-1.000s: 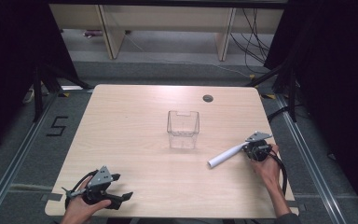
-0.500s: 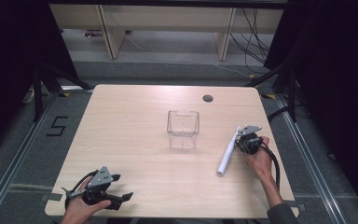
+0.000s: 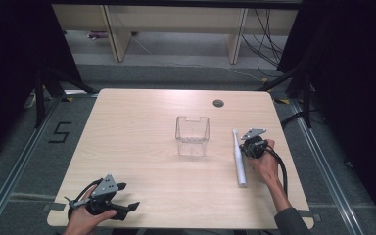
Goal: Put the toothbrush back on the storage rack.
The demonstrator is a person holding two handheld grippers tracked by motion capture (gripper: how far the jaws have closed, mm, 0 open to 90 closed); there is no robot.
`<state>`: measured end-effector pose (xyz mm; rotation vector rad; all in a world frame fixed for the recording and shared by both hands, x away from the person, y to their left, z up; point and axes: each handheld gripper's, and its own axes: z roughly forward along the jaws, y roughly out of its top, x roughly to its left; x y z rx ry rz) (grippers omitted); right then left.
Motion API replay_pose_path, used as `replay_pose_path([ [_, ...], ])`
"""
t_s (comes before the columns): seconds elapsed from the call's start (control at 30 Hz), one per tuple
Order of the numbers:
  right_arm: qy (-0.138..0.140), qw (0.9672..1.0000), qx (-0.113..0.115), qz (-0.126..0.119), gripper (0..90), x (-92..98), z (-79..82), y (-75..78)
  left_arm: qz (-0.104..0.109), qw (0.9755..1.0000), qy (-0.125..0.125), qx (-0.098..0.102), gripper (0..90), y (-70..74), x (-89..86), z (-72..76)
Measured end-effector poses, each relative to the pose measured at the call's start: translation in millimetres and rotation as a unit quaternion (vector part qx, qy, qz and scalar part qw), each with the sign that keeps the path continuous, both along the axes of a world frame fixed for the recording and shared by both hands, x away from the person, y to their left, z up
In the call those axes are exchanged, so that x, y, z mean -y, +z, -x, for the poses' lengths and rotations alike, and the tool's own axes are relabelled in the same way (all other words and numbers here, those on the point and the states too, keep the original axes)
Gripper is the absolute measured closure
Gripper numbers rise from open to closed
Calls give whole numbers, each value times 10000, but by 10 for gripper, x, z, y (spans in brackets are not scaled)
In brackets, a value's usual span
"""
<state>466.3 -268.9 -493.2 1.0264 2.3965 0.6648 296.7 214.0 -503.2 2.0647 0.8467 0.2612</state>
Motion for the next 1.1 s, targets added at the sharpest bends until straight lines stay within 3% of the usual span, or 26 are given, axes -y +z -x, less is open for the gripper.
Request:
replay_pose_path([
  [0.17,119,9999,36,23,853,-31,-26,49,-35,10000,-28,14,159,5,-7,0],
  [0.3,-98,9998,149,-67,745,-18,3,184,-31,10000,-25,17,159,8,-10,2],
  [0.4,-309,9992,-63,-243,612,-30,40,316,-34,10000,-35,29,159,17,-15,1],
  [0.47,-464,9970,-529,-334,513,-59,53,374,-9,10000,-49,3,159,17,-11,4],
  [0.5,-464,9970,-529,-334,513,-59,53,374,-9,10000,-49,3,159,17,-11,4],
  [0.53,-599,9929,-975,-314,457,-121,99,406,-4,10000,-43,22,159,20,-8,10],
  [0.57,-621,9915,-1101,-316,447,-149,112,410,-38,10000,-64,35,159,27,-13,9],
  [0.63,-462,9918,-1168,-230,436,-191,109,400,-91,9999,-129,28,159,37,-26,6],
  [0.67,-512,9905,-1258,-228,438,-219,116,392,20,10000,-61,52,159,28,-12,9],
  [0.73,-461,9882,-1441,-230,443,-263,110,357,51,10000,-51,65,159,27,-13,11],
  [0.77,-566,9858,-1570,-197,442,-280,114,357,50,10000,-52,64,159,28,-15,10],
  [0.8,-511,9868,-1529,-157,445,-282,100,346,44,9999,-59,69,158,28,-17,8],
  [0.87,-529,9864,-1556,-88,444,-286,97,348,37,9999,-82,81,158,28,-17,5],
  [0.9,-549,9852,-1621,63,437,-283,74,335,38,9999,-81,71,159,26,-13,6],
  [0.93,-582,9837,-1700,32,439,-290,67,324,-30,9999,-109,54,158,32,-21,4],
  [0.97,-536,9846,-1660,82,443,-281,57,315,-73,9999,-118,32,158,38,-23,4],
  [1.0,-623,9829,-1731,56,443,-292,48,291,-12,9999,-102,73,159,29,-18,4],
  [1.03,-537,9833,-1734,151,444,-277,22,274,32,9999,-85,75,159,27,-13,6],
  [1.07,-691,9795,-1889,88,450,-304,31,267,39,9999,-85,82,158,27,-14,6],
  [1.1,-624,9797,-1901,99,454,-300,12,245,36,9999,-88,81,158,28,-15,5],
])
